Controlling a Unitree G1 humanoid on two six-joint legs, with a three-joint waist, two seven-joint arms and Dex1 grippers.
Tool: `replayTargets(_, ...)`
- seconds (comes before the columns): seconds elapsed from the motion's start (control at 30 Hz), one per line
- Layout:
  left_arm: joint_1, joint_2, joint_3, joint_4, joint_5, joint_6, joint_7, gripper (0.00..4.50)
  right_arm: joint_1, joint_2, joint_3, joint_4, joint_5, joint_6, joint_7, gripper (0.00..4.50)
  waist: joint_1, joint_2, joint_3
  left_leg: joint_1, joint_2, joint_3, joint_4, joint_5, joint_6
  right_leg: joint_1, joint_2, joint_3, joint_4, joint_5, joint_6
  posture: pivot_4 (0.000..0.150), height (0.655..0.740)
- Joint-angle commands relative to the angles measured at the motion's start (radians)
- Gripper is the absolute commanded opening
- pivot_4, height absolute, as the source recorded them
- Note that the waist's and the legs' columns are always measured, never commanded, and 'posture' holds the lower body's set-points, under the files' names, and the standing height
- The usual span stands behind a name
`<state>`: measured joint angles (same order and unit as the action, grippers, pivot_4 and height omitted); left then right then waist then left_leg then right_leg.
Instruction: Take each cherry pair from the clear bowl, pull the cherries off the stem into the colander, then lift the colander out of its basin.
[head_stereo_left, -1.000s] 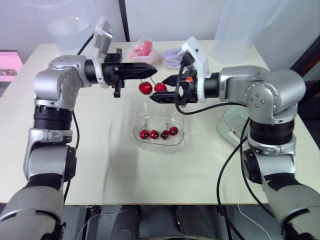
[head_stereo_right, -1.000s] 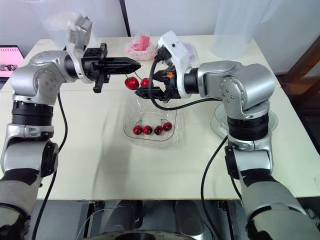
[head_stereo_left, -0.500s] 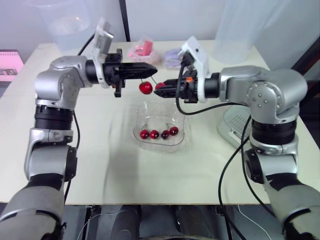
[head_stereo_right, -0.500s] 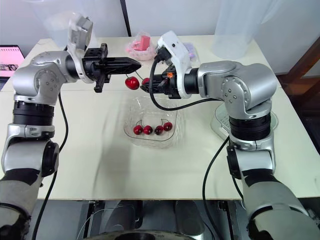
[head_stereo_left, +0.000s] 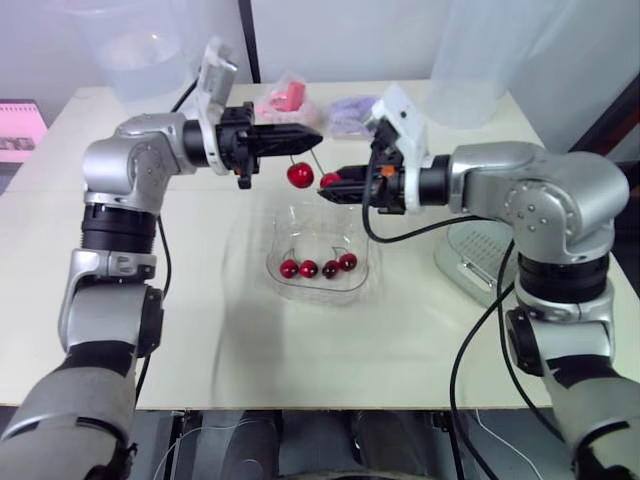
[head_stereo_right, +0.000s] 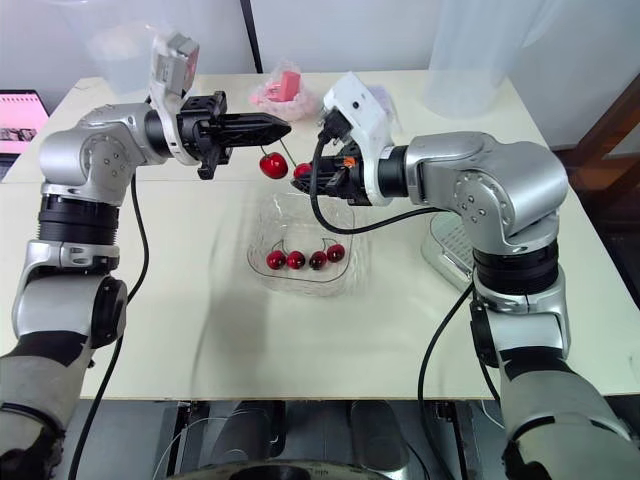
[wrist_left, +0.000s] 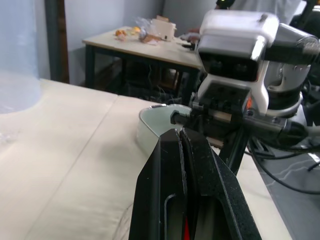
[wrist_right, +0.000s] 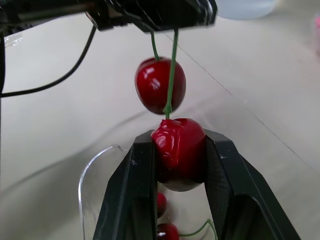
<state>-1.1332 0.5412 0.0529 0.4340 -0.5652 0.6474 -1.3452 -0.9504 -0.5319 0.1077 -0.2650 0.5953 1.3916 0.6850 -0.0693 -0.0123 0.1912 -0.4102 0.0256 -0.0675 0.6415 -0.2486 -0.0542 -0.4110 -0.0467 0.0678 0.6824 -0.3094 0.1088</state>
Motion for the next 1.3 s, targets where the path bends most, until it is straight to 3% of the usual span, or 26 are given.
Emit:
replayTargets(0.03, -0.048, 0.011, 0.049, -0.019, -0.031, -0.007, 0.008, 0.0, -0.008, -0.016, -0.011, -0.019, 0.015, 0.016, -0.007, 0.82, 0.001, 0.001, 0.0, 0.0, 0.0, 0.0, 0.0, 0.0, 0.0, -0.001, 0.0, 0.0, 0.0, 0.0, 0.0, 0.15, 0.7348)
replayTargets(0.23, -0.04, 0.006, 0.038, -0.016, -0.013, -0.024, 0.001, 0.0, -0.002, -0.028, -0.052, -0.031, 0.027, 0.03, -0.021, 0.82, 0.0, 0.001, 0.0, 0.0, 0.0, 0.0, 0.0, 0.0, 0.0, 0.0, 0.0, 0.0, 0.0, 0.0, 0.0, 0.15, 0.7348)
replayTargets(0.37, -0.007, 0.013, 0.009, -0.031, 0.022, -0.065, -0.006, 0.0, 0.003, -0.103, -0.138, -0.043, 0.041, 0.012, -0.009, 0.82, 0.002, 0.001, 0.0, 0.0, 0.0, 0.0, 0.0, 0.0, 0.0, 0.0, 0.0, 0.0, 0.0, 0.0, 0.0, 0.15, 0.7348)
replayTargets(0.5, 0.048, 0.021, -0.017, -0.058, 0.046, -0.095, -0.016, 0.0, 0.101, -0.259, -0.228, -0.047, 0.0, -0.085, -0.005, 0.82, 0.016, 0.001, 0.0, -0.001, 0.0, 0.001, 0.0, 0.0, 0.001, 0.0, -0.001, 0.0, -0.002, 0.0, 0.0, 0.15, 0.7348)
replayTargets(0.67, 0.07, 0.015, -0.022, -0.066, 0.05, -0.11, -0.012, 0.0, 0.35, -0.435, -0.337, -0.017, -0.089, -0.278, 0.033, 0.82, 0.028, 0.0, 0.001, -0.001, 0.0, 0.002, 0.001, -0.002, 0.003, 0.001, 0.0, 0.001, -0.002, 0.0, 0.0, 0.15, 0.7348)
replayTargets(1.07, 0.064, 0.009, -0.033, -0.042, 0.062, -0.124, -0.024, 0.0, 0.569, -0.471, -0.405, 0.026, -0.131, -0.359, -0.001, 0.82, 0.026, 0.0, 0.001, 0.001, 0.0, 0.003, 0.003, -0.003, 0.006, 0.002, 0.0, 0.002, -0.001, 0.0, 0.0, 0.15, 0.7348)
replayTargets(1.3, 0.062, 0.008, -0.03, -0.033, 0.066, -0.128, -0.028, 0.0, 0.542, -0.482, -0.429, 0.031, -0.116, -0.33, -0.014, 4.08, 0.025, 0.0, 0.001, 0.0, 0.0, 0.003, 0.004, -0.003, 0.006, 0.002, 0.0, 0.002, -0.002, 0.0, 0.0, 0.15, 0.7348)
